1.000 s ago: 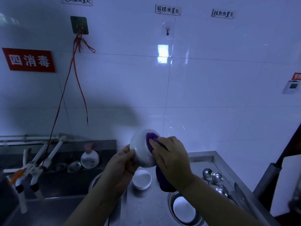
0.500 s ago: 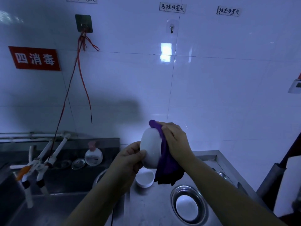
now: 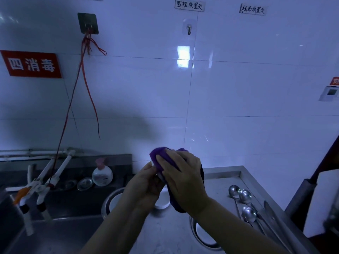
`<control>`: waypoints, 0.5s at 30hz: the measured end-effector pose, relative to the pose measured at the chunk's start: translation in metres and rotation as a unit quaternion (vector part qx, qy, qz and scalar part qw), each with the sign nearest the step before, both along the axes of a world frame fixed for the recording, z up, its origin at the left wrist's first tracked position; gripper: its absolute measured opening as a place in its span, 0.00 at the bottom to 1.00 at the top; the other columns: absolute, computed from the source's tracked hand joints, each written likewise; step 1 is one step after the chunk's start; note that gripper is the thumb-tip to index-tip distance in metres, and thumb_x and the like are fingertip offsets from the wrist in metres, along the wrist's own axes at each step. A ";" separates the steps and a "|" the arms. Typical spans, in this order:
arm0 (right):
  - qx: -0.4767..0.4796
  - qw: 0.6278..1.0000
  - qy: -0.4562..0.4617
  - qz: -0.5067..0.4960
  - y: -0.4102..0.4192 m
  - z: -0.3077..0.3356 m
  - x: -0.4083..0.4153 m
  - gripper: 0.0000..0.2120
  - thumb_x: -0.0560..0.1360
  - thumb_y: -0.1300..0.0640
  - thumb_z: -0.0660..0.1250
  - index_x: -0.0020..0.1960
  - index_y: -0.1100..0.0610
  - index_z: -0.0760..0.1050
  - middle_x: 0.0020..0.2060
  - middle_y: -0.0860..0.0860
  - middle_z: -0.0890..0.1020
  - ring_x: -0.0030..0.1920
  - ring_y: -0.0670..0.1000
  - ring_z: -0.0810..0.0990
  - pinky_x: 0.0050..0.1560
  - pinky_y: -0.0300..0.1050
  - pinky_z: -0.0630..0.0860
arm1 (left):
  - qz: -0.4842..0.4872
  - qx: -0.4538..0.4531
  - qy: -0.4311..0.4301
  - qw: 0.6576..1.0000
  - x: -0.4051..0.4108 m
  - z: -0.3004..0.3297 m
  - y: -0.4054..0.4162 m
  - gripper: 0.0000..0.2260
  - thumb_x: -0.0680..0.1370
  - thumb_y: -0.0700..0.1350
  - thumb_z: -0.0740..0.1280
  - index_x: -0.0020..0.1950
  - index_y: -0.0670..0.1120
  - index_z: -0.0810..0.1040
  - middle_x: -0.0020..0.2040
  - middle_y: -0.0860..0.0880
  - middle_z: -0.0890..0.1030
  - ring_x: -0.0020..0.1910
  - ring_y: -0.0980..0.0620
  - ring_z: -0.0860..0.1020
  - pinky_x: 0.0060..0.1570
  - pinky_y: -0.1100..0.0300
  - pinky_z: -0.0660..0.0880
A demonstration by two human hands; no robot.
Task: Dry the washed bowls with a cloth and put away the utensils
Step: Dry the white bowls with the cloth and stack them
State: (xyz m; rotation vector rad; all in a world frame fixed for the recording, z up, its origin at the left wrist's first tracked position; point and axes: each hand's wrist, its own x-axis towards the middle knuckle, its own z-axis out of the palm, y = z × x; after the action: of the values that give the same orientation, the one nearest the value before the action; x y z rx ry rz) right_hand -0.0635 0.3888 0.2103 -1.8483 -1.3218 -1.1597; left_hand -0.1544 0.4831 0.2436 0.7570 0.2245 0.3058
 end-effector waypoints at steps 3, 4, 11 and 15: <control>0.045 0.998 -0.034 0.022 -0.008 -0.014 0.010 0.14 0.79 0.50 0.64 0.62 0.54 0.76 0.56 0.56 0.82 0.57 0.56 0.77 0.54 0.55 0.77 | -0.002 -0.071 0.011 0.997 0.001 0.006 -0.005 0.10 0.72 0.38 0.64 0.49 0.37 0.80 0.42 0.39 0.84 0.37 0.48 0.84 0.38 0.58 0.81; 0.058 0.997 -0.019 0.040 -0.012 -0.016 0.013 0.14 0.80 0.49 0.62 0.62 0.56 0.74 0.56 0.57 0.81 0.57 0.55 0.76 0.54 0.56 0.77 | 0.002 -0.095 0.016 0.995 0.000 0.008 -0.006 0.09 0.75 0.37 0.61 0.52 0.36 0.78 0.42 0.39 0.84 0.37 0.48 0.84 0.38 0.57 0.81; 0.111 0.990 0.083 0.028 -0.014 -0.015 0.009 0.14 0.82 0.52 0.54 0.63 0.53 0.72 0.55 0.56 0.81 0.54 0.56 0.76 0.51 0.56 0.75 | 0.023 -0.163 0.056 0.985 0.001 0.001 -0.010 0.10 0.80 0.38 0.58 0.58 0.35 0.73 0.50 0.35 0.81 0.52 0.42 0.79 0.42 0.50 0.79; 0.056 0.997 -0.030 -0.052 -0.001 -0.016 0.001 0.12 0.78 0.48 0.65 0.59 0.49 0.78 0.53 0.52 0.82 0.54 0.56 0.77 0.51 0.54 0.72 | 0.023 -0.144 0.065 0.987 0.003 -0.008 -0.015 0.09 0.80 0.40 0.59 0.53 0.38 0.76 0.41 0.39 0.84 0.46 0.45 0.80 0.41 0.54 0.81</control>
State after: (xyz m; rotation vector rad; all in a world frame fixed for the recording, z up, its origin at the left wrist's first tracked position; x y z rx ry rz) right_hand -0.0630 0.3875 0.1946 -1.8316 -1.1793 -1.3251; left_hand -0.1517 0.4680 0.2361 0.4854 0.4016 0.2607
